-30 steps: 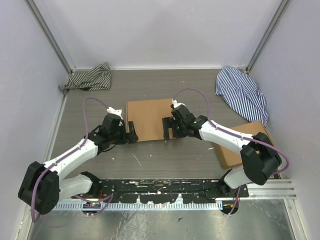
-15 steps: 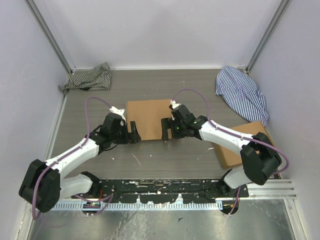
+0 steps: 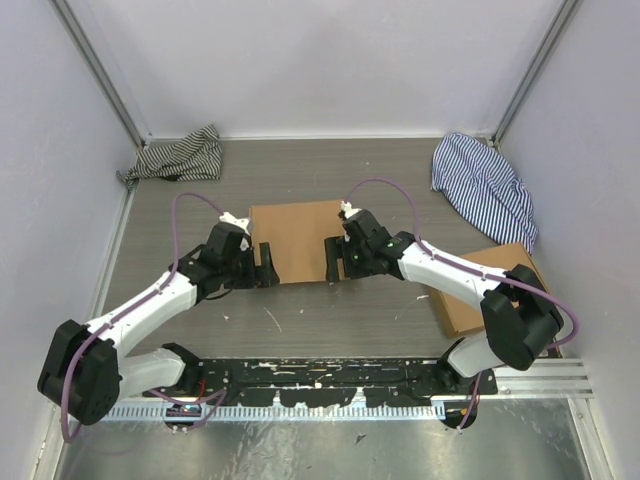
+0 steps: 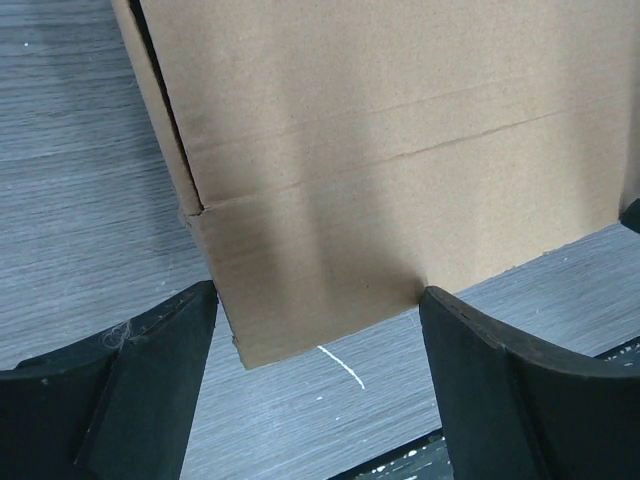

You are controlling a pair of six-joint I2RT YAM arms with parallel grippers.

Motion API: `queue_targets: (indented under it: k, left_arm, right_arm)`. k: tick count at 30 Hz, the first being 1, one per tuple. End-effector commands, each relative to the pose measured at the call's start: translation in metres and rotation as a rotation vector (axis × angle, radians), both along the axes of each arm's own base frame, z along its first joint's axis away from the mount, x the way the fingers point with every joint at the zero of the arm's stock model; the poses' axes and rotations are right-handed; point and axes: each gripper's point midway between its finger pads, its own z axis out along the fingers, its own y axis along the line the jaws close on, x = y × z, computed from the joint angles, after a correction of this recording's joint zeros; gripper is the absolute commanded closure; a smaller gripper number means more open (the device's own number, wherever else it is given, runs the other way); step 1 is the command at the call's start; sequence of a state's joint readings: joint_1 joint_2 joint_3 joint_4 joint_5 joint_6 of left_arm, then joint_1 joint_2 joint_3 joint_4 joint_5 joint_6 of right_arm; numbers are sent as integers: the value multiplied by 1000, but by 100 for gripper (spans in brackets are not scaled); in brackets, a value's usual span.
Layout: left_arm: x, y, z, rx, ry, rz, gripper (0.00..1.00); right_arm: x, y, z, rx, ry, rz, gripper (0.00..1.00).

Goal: Fold the paper box

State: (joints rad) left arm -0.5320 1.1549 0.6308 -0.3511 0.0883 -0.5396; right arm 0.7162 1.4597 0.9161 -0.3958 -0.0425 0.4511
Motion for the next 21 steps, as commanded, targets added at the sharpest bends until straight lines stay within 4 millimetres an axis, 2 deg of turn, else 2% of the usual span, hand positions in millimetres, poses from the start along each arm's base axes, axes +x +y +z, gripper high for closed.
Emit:
queue_targets:
  k: [1,8,21]
  left_arm:
    - [4,-7,25,-28,-18,-12,14]
    - [1,-8,35,-37,-5,-12,18]
    - [-3,-7,38,-34,8,-15,19]
  right_arm:
    - [5,9,25,45,-34,-5,17]
    - [3,11,30,56,-17,-3,24]
    - [0,16,52,108,-10,-10,25]
